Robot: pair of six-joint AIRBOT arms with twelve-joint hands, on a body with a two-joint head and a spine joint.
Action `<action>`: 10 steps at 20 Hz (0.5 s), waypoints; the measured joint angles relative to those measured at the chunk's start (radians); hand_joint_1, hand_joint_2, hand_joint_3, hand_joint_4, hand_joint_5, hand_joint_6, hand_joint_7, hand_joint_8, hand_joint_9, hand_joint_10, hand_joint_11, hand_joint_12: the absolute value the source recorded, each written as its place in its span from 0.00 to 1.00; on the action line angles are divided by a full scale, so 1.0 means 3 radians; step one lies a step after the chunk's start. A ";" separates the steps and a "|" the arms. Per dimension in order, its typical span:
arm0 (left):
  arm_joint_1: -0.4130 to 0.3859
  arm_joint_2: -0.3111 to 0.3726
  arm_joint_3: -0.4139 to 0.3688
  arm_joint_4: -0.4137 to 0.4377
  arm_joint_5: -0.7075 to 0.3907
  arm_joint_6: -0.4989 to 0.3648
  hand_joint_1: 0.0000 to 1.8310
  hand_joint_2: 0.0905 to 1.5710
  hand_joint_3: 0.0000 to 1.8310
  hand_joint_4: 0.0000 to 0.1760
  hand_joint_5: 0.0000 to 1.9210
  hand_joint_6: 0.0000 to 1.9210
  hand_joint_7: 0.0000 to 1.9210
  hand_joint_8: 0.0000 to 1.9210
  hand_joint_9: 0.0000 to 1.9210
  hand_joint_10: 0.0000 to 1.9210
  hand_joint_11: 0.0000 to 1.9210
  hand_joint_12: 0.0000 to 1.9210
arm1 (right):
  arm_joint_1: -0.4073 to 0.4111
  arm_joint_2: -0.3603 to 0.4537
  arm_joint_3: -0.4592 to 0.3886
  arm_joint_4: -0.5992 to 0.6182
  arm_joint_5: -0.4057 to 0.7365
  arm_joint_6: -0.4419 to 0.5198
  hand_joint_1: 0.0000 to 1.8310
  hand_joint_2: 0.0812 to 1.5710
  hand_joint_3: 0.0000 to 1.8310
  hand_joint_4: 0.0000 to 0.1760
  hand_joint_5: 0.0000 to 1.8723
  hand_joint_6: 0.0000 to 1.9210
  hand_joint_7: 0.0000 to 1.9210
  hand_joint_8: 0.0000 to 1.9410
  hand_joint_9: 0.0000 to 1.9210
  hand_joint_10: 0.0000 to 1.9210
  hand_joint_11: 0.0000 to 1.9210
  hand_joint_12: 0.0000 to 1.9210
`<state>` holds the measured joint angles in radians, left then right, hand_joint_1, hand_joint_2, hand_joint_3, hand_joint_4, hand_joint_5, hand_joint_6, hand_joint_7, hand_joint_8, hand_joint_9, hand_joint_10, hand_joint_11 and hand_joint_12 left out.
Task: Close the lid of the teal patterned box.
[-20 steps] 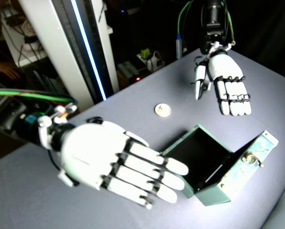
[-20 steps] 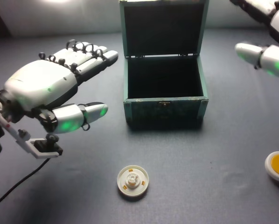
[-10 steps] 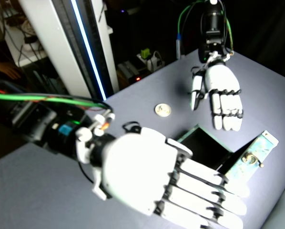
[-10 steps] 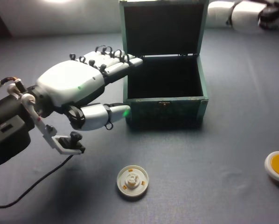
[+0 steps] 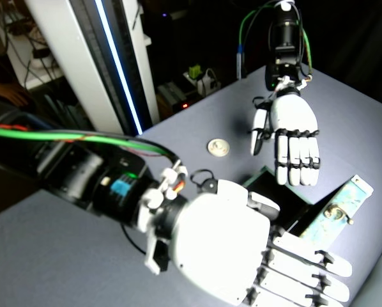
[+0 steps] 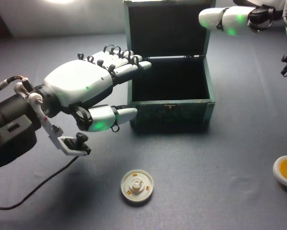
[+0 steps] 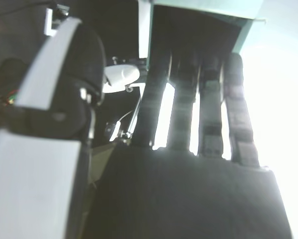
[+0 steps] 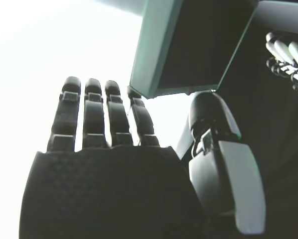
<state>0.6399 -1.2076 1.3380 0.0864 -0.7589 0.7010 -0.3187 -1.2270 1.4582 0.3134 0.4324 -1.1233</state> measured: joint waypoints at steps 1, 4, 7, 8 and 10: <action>0.0000 0.0000 0.0000 0.0001 0.0000 -0.0006 0.22 0.87 0.00 0.07 0.07 0.00 0.05 0.00 0.02 0.00 0.00 0.16 | 0.0000 0.0000 -0.0001 -0.0004 -0.0001 0.0001 0.07 0.85 0.00 0.00 0.18 0.02 0.15 0.01 0.09 0.09 0.00 0.68; 0.0000 -0.0001 0.0000 -0.0027 -0.0001 -0.0013 0.20 0.88 0.00 0.06 0.07 0.00 0.06 0.00 0.02 0.00 0.00 0.19 | 0.0013 0.0013 -0.0057 -0.0051 0.0088 -0.0001 0.04 0.87 0.00 0.00 0.27 0.03 0.34 0.04 0.20 0.45 0.04 0.91; 0.0018 0.0000 0.0000 -0.0084 -0.0013 -0.0014 0.21 0.89 0.00 0.10 0.07 0.00 0.06 0.00 0.03 0.00 0.00 0.18 | 0.0014 0.0033 -0.0158 -0.0123 0.0164 -0.0004 0.04 0.87 0.00 0.00 0.31 0.05 0.37 0.05 0.17 0.56 0.04 0.93; 0.0045 0.0000 0.0000 -0.0125 -0.0039 -0.0015 0.20 0.90 0.00 0.08 0.07 0.00 0.06 0.00 0.03 0.00 0.00 0.25 | 0.0014 0.0047 -0.0211 -0.0128 0.0193 -0.0011 0.03 0.88 0.00 0.00 0.30 0.04 0.36 0.04 0.17 0.53 0.03 0.91; 0.0092 0.0000 0.0000 -0.0156 -0.0042 -0.0037 0.18 0.90 0.00 0.12 0.06 0.00 0.05 0.00 0.02 0.00 0.00 0.26 | 0.0011 0.0122 -0.0318 -0.0216 0.0220 -0.0005 0.02 0.89 0.00 0.00 0.30 0.04 0.37 0.05 0.18 0.54 0.03 0.92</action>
<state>0.6674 -1.2076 1.3380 0.0395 -0.7715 0.6899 -0.3153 -1.1904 1.3628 0.2485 0.4984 -1.1248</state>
